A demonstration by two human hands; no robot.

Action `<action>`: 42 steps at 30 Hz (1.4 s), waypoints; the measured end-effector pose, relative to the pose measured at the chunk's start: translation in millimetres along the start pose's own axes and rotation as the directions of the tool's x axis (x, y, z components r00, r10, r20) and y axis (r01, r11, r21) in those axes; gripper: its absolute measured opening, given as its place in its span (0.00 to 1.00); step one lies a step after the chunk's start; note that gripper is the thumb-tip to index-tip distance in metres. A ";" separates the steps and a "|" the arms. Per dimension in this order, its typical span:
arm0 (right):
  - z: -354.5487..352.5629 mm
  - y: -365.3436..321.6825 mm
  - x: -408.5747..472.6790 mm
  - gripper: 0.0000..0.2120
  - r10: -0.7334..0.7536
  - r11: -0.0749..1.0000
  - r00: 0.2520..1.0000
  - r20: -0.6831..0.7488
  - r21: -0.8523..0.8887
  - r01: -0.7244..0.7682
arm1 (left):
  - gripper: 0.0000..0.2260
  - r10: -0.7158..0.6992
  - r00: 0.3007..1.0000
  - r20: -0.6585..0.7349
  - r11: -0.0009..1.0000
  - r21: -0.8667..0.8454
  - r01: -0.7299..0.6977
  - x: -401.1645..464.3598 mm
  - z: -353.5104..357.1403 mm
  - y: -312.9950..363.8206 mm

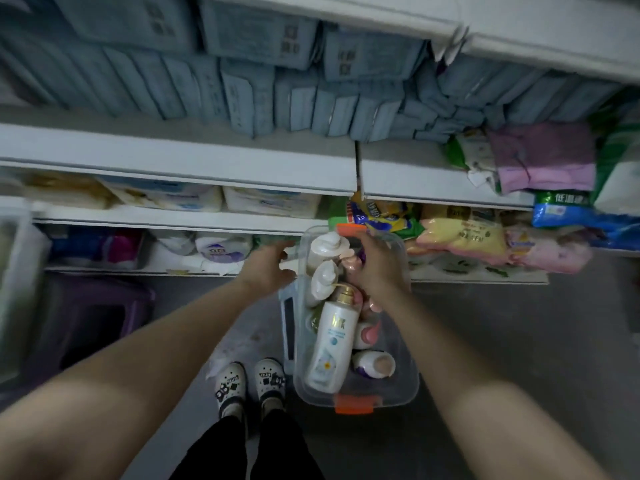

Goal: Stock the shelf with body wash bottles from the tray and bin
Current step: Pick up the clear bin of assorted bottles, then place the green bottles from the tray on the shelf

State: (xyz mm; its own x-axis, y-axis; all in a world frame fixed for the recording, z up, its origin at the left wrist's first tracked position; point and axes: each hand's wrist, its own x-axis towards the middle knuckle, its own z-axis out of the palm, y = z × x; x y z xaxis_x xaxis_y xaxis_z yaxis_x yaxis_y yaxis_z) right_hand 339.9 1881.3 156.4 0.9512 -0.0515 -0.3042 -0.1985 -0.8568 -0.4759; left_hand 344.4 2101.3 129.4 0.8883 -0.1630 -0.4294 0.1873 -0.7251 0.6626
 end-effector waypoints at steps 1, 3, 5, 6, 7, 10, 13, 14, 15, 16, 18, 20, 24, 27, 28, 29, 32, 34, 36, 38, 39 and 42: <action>-1.4 -17.3 -0.7 0.30 -0.056 0.998 0.998 0.016 -0.007 0.056 | 0.27 0.020 0.999 -0.033 1.000 -0.010 -0.020 -5.9 -15.0 2.3; -7.4 -53.0 -0.7 0.30 -0.147 0.987 0.988 0.044 -0.054 0.150 | 0.24 0.039 0.994 -0.100 0.998 -0.038 -0.043 -19.2 -43.2 3.8; -15.3 -89.2 0.8 0.28 -0.247 0.963 0.967 0.055 -0.101 0.252 | 0.23 0.046 0.986 -0.159 0.996 -0.067 -0.057 -34.1 -69.7 2.8; -19.1 -107.7 1.3 0.27 -0.307 0.944 0.950 0.063 -0.106 0.312 | 0.22 0.050 0.981 -0.190 0.995 -0.073 -0.065 -41.7 -81.9 0.7; -21.1 -125.5 2.1 0.27 -0.363 0.923 0.929 0.070 -0.107 0.369 | 0.22 0.058 0.973 -0.222 0.995 -0.069 -0.075 -49.5 -94.3 -1.9; -19.9 -176.8 2.0 0.25 -0.467 0.874 0.879 0.092 -0.104 0.475 | 0.21 0.091 0.945 -0.313 0.994 -0.030 -0.105 -71.9 -131.9 -16.2; -7.0 -230.1 -6.0 0.24 -0.552 0.821 0.827 0.105 -0.107 0.561 | 0.20 0.117 0.909 -0.399 0.992 0.005 -0.125 -95.6 -170.2 -38.8; 0.5 -247.8 -9.3 0.24 -0.578 0.801 0.809 0.108 -0.112 0.587 | 0.20 0.123 0.897 -0.424 0.991 0.015 -0.130 -104.0 -183.4 -48.2; 9.5 -266.0 -12.7 0.24 -0.602 0.782 0.790 0.114 -0.117 0.612 | 0.20 0.130 0.886 -0.445 0.991 0.022 -0.134 -112.4 -196.7 -58.8; 19.8 -284.9 -16.0 0.23 -0.624 0.763 0.772 0.121 -0.118 0.636 | 0.20 0.133 0.876 -0.463 0.990 0.029 -0.135 -121.3 -210.0 -71.0; 43.2 -323.2 -24.8 0.24 -0.659 0.732 0.741 0.131 -0.116 0.672 | 0.19 0.139 0.857 -0.496 0.990 0.042 -0.136 -139.7 -236.5 -98.7; 69.4 -361.7 -35.8 0.24 -0.681 0.710 0.719 0.138 -0.116 0.695 | 0.19 0.138 0.840 -0.525 0.990 0.042 -0.136 -159.9 -264.7 -130.5; 129.9 -433.0 -56.6 0.26 -0.710 0.670 0.679 0.188 -0.117 0.733 | 0.18 0.117 0.814 -0.570 0.993 0.076 -0.089 -202.9 -326.2 -200.8; 177.1 -483.9 -67.2 0.25 -0.729 0.651 0.659 0.183 -0.109 0.751 | 0.19 0.036 0.807 -0.589 0.999 0.015 -0.034 -229.1 -361.4 -261.3; 190.8 -498.8 -71.5 0.25 -0.727 0.656 0.661 0.184 -0.096 0.748 | 0.19 0.005 0.810 -0.586 1.000 -0.010 -0.014 -236.4 -370.4 -279.3; 203.3 -513.0 -75.1 0.24 -0.725 0.661 0.662 0.191 -0.078 0.746 | 0.18 -0.020 0.815 -0.580 1.000 -0.027 0.005 -242.6 -379.2 -295.7; 238.1 -543.2 -80.5 0.22 -0.714 0.674 0.664 0.222 -0.036 0.738 | 0.18 -0.092 0.817 -0.569 0.995 -0.088 0.051 -254.2 -399.7 -340.5; 258.8 -557.5 -79.8 0.21 -0.696 0.694 0.672 0.253 -0.008 0.720 | 0.18 -0.145 0.801 -0.581 0.987 -0.141 0.077 -257.5 -411.1 -367.1; 279.8 -570.0 -73.9 0.21 -0.671 0.712 0.680 0.297 0.001 0.702 | 0.19 -0.202 0.794 -0.573 0.976 -0.181 0.118 -255.0 -419.2 -392.1; 302.6 -579.8 -65.3 0.22 -0.638 0.724 0.681 0.360 -0.019 0.689 | 0.19 -0.254 0.793 -0.553 0.965 -0.204 0.166 -249.6 -426.0 -413.3; 313.8 -583.8 -61.0 0.22 -0.624 0.725 0.673 0.397 -0.030 0.689 | 0.19 -0.275 0.790 -0.549 0.960 -0.209 0.189 -246.5 -429.0 -423.4; 342.6 -595.3 -44.7 0.22 -0.582 0.733 0.647 0.492 -0.026 0.680 | 0.19 -0.361 0.768 -0.529 0.932 -0.243 0.270 -238.9 -434.9 -451.0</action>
State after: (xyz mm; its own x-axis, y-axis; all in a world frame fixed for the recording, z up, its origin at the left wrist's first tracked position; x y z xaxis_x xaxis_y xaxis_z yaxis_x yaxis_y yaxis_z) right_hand 334.6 2569.5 170.6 0.6146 0.7184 -0.3259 0.5074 -0.6763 -0.5340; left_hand 230.2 2758.2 200.0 0.8367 0.4900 -0.2445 0.5164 -0.5574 0.6501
